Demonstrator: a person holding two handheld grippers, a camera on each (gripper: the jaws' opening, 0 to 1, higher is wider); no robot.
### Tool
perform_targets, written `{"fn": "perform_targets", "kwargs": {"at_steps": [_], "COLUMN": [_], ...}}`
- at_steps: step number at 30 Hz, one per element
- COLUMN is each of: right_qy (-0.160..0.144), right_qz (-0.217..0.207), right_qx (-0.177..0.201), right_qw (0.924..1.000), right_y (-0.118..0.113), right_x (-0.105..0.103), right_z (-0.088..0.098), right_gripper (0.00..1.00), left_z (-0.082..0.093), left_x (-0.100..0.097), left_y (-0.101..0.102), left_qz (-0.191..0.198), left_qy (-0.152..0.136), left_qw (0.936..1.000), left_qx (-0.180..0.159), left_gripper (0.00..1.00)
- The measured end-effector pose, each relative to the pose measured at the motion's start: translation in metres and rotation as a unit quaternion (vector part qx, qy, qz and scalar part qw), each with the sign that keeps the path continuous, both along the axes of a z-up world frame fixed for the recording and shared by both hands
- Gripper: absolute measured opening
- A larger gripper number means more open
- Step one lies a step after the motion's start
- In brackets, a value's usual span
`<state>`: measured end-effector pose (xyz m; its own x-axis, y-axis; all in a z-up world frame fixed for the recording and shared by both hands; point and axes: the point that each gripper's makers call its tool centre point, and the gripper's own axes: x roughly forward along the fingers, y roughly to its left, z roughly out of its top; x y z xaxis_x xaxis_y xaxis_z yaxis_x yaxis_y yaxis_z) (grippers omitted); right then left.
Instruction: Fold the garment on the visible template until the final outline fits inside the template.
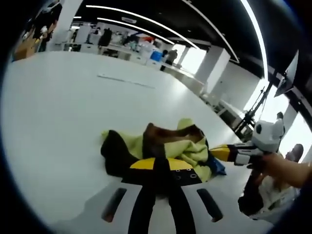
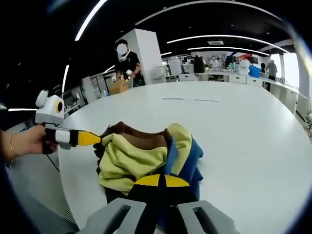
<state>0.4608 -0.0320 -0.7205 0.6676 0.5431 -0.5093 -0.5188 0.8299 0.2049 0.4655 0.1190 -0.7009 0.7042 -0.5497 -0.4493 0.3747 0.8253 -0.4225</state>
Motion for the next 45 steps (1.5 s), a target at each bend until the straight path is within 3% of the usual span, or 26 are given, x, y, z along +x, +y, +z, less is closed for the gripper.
{"fn": "perform_targets", "kwargs": {"at_steps": [10,22,28,38,41,45], "right_qy": [0.004,-0.001,-0.014,-0.043,-0.018,-0.008], "right_qz": [-0.007,-0.009,-0.008,-0.01,-0.022,-0.027], "right_qx": [0.01,0.013,0.007,0.005,0.005,0.005], "right_qw": [0.9999,0.9999,0.9998,0.999,0.9996,0.9996], "right_y": [-0.002,-0.002,-0.005,-0.007,-0.01,-0.009], "right_x": [-0.001,0.001,0.003,0.009,0.01,0.007], "right_z": [0.001,0.002,0.008,0.034,0.026,0.022], "right_gripper": [0.0,0.0,0.0,0.0,0.0,0.0], "left_z": [0.007,-0.005,0.003,0.035,0.035,0.033], "left_x": [0.001,0.002,0.001,0.01,0.012,0.012], "left_y": [0.001,0.0,0.007,0.018,0.018,0.018], "left_qz": [0.007,-0.003,-0.01,-0.005,-0.007,-0.005], "left_qy": [-0.004,0.022,0.001,-0.038,-0.037,-0.035], "left_qw": [0.9995,0.9996,0.9999,0.9992,0.9992,0.9993], "left_qx": [-0.031,-0.018,0.012,0.009,0.012,0.011], "left_gripper": [0.02,0.0,0.0,0.0,0.0,0.0]}}
